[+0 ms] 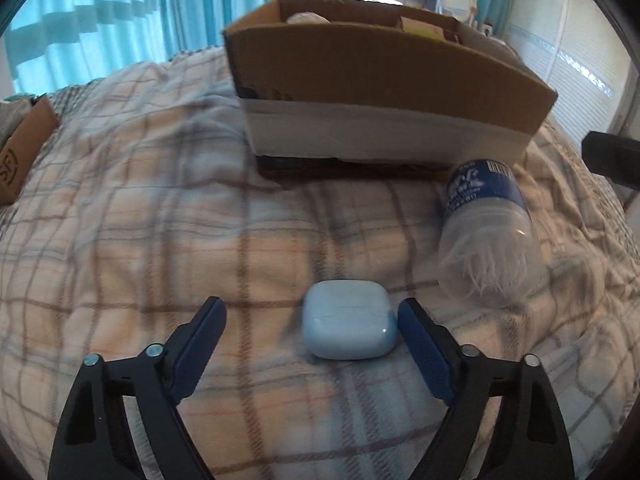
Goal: Organize objects
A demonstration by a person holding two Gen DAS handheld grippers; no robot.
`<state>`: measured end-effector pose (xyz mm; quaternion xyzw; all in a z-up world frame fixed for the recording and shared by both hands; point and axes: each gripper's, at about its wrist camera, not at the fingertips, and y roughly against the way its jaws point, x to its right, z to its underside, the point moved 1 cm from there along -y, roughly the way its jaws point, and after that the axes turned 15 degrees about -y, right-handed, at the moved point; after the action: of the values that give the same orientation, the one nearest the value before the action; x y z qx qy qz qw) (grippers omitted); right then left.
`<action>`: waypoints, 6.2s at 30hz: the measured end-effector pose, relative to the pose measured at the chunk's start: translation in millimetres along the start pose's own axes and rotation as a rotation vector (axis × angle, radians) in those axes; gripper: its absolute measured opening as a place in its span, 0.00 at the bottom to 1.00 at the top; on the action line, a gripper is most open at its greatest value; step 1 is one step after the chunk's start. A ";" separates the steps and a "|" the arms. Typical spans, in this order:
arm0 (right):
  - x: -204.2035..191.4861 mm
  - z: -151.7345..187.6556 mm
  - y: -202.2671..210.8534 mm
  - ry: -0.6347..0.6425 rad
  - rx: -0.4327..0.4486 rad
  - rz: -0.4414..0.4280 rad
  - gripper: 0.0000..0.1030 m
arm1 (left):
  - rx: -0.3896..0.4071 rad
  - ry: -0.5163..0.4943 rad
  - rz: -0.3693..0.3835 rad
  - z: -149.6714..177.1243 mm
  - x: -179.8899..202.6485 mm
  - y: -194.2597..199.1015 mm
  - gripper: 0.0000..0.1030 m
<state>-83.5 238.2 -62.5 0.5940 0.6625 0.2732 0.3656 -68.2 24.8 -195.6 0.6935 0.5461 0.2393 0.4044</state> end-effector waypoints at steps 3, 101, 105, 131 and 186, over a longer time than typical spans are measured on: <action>-5.4 4.0 -5.7 0.030 -0.011 0.007 1.00 | -0.012 -0.026 0.043 -0.9 9.2 -5.8 0.76; -25.7 -148.2 -44.4 0.156 -0.128 -0.314 0.62 | 0.138 0.164 -0.039 -179.1 -35.5 18.0 0.50; -24.8 -154.1 -57.2 0.134 -0.129 -0.334 0.62 | 0.111 0.135 -0.058 -176.1 -33.8 -3.3 0.50; 19.5 -142.0 168.8 0.003 0.323 -0.181 0.93 | 0.366 0.154 -0.169 -187.5 -29.8 199.4 1.00; -2.1 -2.9 126.8 -0.007 0.383 -0.046 1.00 | 0.370 0.164 -0.236 -48.6 -21.5 188.2 1.00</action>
<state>-11.3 254.7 40.5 0.6382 0.7147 0.1316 0.2542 -5.9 4.5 -11.4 0.6654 0.6891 0.1416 0.2498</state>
